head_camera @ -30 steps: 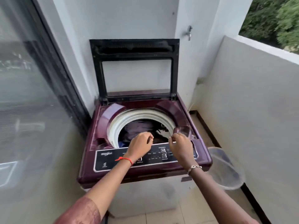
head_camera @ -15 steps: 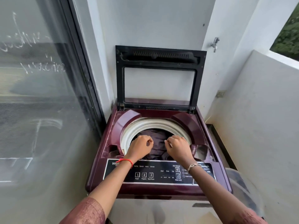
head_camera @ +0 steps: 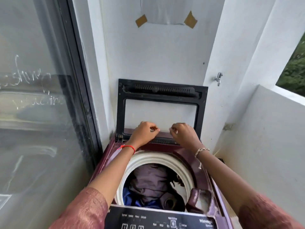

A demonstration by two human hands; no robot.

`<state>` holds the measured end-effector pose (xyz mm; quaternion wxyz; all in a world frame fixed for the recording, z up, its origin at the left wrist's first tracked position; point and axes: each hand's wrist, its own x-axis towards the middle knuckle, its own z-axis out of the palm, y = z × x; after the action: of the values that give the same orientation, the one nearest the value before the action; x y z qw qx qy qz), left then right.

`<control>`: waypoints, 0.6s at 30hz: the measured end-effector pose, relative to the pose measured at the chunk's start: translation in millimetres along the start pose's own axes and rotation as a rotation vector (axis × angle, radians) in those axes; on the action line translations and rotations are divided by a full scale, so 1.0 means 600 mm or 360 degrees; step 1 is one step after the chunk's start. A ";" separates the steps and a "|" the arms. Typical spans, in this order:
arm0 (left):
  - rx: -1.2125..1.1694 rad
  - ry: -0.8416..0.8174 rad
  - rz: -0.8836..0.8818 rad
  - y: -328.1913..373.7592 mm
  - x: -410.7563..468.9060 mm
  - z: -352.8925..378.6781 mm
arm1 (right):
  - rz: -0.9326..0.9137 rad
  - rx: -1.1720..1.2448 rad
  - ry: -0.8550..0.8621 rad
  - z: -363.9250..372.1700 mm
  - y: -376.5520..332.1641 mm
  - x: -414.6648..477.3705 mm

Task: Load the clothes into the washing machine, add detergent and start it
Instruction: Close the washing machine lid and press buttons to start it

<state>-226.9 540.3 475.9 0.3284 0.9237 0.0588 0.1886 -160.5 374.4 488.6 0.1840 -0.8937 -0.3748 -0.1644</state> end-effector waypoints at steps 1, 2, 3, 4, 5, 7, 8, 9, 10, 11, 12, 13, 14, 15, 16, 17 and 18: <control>0.0004 0.0012 0.0015 0.005 0.017 -0.010 | -0.0008 0.0012 0.0021 -0.008 0.002 0.017; 0.0012 0.0027 0.0033 0.010 0.035 -0.020 | -0.0006 0.0021 0.0053 -0.016 0.004 0.035; 0.0018 0.0043 0.0047 0.016 0.050 -0.029 | 0.0004 0.0024 0.0082 -0.023 0.006 0.050; 0.0031 0.0066 0.0071 0.024 0.065 -0.037 | 0.0015 0.0019 0.0101 -0.030 0.008 0.064; 0.0044 0.0089 0.0096 0.029 0.081 -0.045 | 0.0013 0.0015 0.0117 -0.037 0.010 0.078; 0.0065 0.0128 0.0149 0.036 0.108 -0.056 | -0.0011 0.0011 0.0146 -0.047 0.012 0.102; 0.0073 0.0140 0.0180 0.039 0.122 -0.061 | -0.0019 -0.0007 0.0166 -0.053 0.012 0.114; 0.0074 0.0142 0.0206 0.040 0.135 -0.065 | -0.0021 -0.0039 0.0185 -0.057 0.012 0.126; 0.0077 0.0137 0.0234 0.040 0.147 -0.067 | -0.0020 -0.0072 0.0205 -0.060 0.012 0.139; 0.0081 0.0130 0.0256 0.041 0.158 -0.069 | -0.0017 -0.0094 0.0223 -0.063 0.013 0.150; 0.0089 0.0126 0.0273 0.042 0.169 -0.071 | -0.0010 -0.0102 0.0235 -0.064 0.014 0.163; 0.0102 0.0124 0.0290 0.040 0.180 -0.071 | -0.0001 -0.0098 0.0244 -0.064 0.016 0.174; 0.0121 0.0125 0.0310 0.038 0.192 -0.071 | 0.0008 -0.0090 0.0245 -0.062 0.018 0.185; 0.0145 0.0125 0.0329 0.035 0.202 -0.071 | 0.0016 -0.0082 0.0244 -0.059 0.021 0.195; 0.0168 0.0126 0.0345 0.031 0.209 -0.070 | 0.0023 -0.0079 0.0239 -0.055 0.022 0.203; 0.0187 0.0131 0.0357 0.027 0.219 -0.068 | 0.0028 -0.0080 0.0236 -0.051 0.024 0.213; 0.0203 0.0143 0.0368 0.022 0.227 -0.067 | 0.0032 -0.0080 0.0231 -0.047 0.025 0.222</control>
<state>-117.0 585.0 555.2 0.2421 0.9339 -0.0215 0.2621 -65.5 433.1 567.6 0.1897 -0.8875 -0.3472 -0.2363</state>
